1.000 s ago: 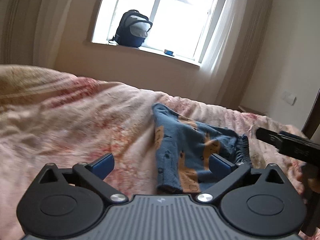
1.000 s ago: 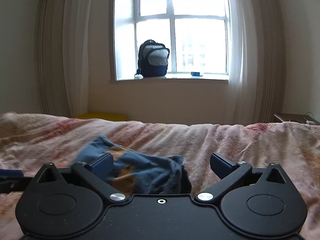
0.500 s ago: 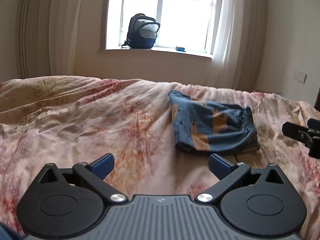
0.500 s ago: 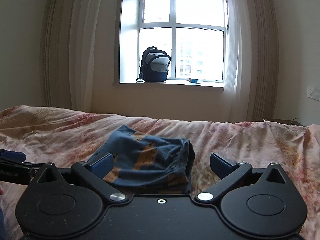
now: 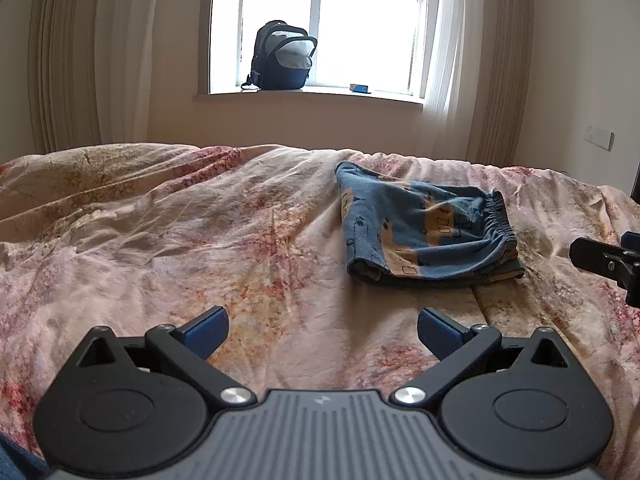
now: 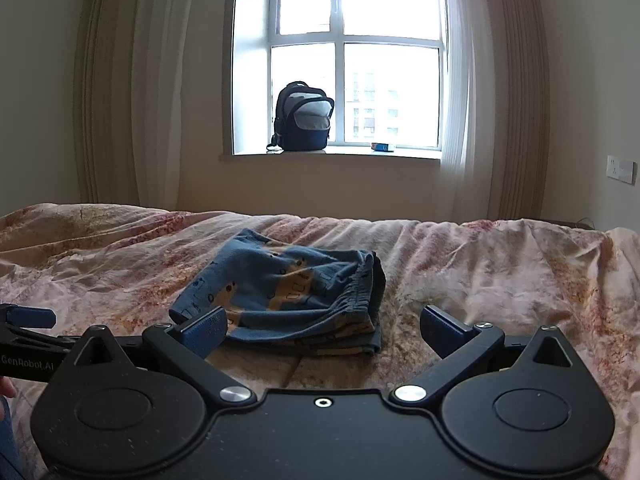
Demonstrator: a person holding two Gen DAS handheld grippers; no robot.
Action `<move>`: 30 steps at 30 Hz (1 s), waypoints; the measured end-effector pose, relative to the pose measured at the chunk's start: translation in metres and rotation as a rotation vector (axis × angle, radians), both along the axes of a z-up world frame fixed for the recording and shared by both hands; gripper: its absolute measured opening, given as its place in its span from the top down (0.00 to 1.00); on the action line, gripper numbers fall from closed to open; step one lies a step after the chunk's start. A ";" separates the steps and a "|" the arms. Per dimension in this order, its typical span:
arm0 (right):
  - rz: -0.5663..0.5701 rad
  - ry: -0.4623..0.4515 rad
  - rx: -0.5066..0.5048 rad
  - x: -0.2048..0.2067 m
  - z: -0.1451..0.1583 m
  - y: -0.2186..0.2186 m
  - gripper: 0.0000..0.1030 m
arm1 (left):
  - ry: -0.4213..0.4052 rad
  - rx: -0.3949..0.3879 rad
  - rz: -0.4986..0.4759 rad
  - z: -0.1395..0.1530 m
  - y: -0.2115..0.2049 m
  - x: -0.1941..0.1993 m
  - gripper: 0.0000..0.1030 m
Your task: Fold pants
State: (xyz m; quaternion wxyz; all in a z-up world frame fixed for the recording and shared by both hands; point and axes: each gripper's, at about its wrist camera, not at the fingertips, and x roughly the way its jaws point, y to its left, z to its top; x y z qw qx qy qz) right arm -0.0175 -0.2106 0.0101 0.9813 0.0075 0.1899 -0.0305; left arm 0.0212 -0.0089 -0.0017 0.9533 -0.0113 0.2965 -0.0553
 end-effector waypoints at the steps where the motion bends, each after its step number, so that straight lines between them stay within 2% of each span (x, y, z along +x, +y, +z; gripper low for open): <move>1: 0.000 0.000 0.000 0.000 0.000 0.000 0.01 | 0.005 -0.004 0.001 -0.001 0.000 0.001 0.00; 20: 0.002 0.037 -0.013 0.005 -0.005 0.005 0.01 | 0.081 -0.050 0.009 -0.008 0.006 0.007 0.00; 30: 0.009 0.044 -0.018 0.006 -0.006 0.007 0.01 | 0.084 -0.018 0.037 -0.007 0.005 0.007 0.00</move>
